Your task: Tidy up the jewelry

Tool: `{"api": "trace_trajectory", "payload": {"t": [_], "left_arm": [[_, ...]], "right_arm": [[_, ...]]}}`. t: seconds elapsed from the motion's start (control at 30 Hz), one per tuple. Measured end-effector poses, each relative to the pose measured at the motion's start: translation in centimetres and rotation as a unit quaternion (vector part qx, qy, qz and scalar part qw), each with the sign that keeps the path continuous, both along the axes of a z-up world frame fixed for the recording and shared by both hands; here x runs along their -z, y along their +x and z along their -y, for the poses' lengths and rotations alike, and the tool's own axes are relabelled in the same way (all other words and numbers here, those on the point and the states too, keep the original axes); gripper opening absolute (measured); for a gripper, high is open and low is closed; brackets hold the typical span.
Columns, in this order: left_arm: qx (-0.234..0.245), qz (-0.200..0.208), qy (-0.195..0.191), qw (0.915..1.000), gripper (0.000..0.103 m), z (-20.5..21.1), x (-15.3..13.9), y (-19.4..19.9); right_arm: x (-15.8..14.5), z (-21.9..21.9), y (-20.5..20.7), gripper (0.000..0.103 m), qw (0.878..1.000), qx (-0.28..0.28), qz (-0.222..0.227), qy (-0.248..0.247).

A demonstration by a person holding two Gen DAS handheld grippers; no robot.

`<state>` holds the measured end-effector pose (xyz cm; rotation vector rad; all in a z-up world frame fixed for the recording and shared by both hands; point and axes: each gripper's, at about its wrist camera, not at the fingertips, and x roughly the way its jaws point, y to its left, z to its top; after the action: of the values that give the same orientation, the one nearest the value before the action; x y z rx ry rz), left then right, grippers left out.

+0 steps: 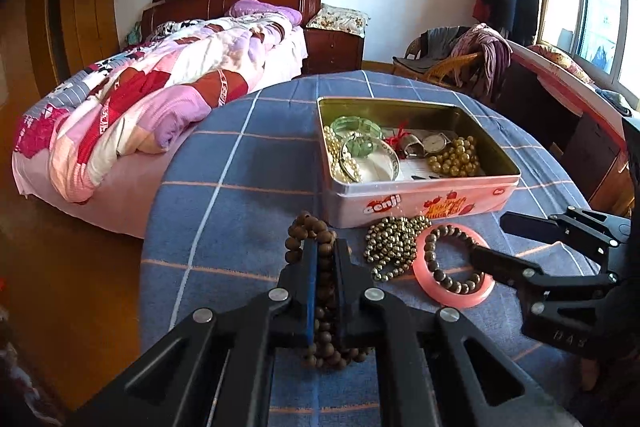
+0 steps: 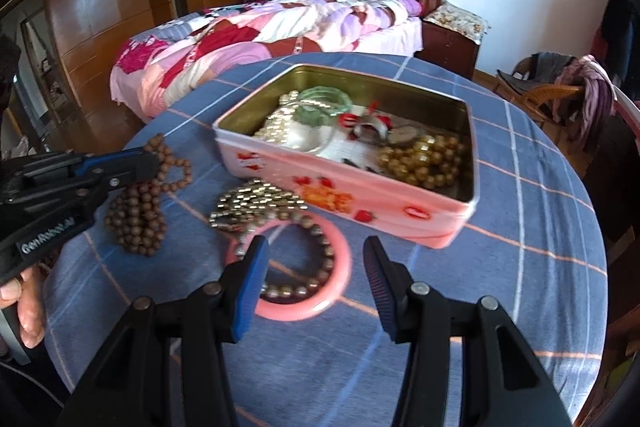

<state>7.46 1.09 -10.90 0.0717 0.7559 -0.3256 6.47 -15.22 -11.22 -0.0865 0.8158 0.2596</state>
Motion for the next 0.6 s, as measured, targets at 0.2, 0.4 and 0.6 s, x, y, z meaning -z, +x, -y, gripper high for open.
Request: {"api": "trace_trajectory", "payload": {"t": [0.2, 0.4, 0.6], "left_arm": [[-0.002, -0.009, 0.006, 0.9999, 0.007, 0.3, 0.8, -0.3], [-0.003, -0.013, 0.001, 0.9999, 0.006, 0.2, 1.0, -0.3], [0.002, -0.014, -0.005, 0.9999, 0.007, 0.1, 0.8, -0.3]], "right_arm": [[0.3, -1.5, 0.5, 0.049, 1.000, -0.019, -0.011, 0.003], [1.0, -2.6, 0.8, 0.041, 0.999, -0.040, -0.028, 0.007], [1.6, -3.1, 0.8, 0.013, 0.997, -0.058, -0.046, 0.016]]}}
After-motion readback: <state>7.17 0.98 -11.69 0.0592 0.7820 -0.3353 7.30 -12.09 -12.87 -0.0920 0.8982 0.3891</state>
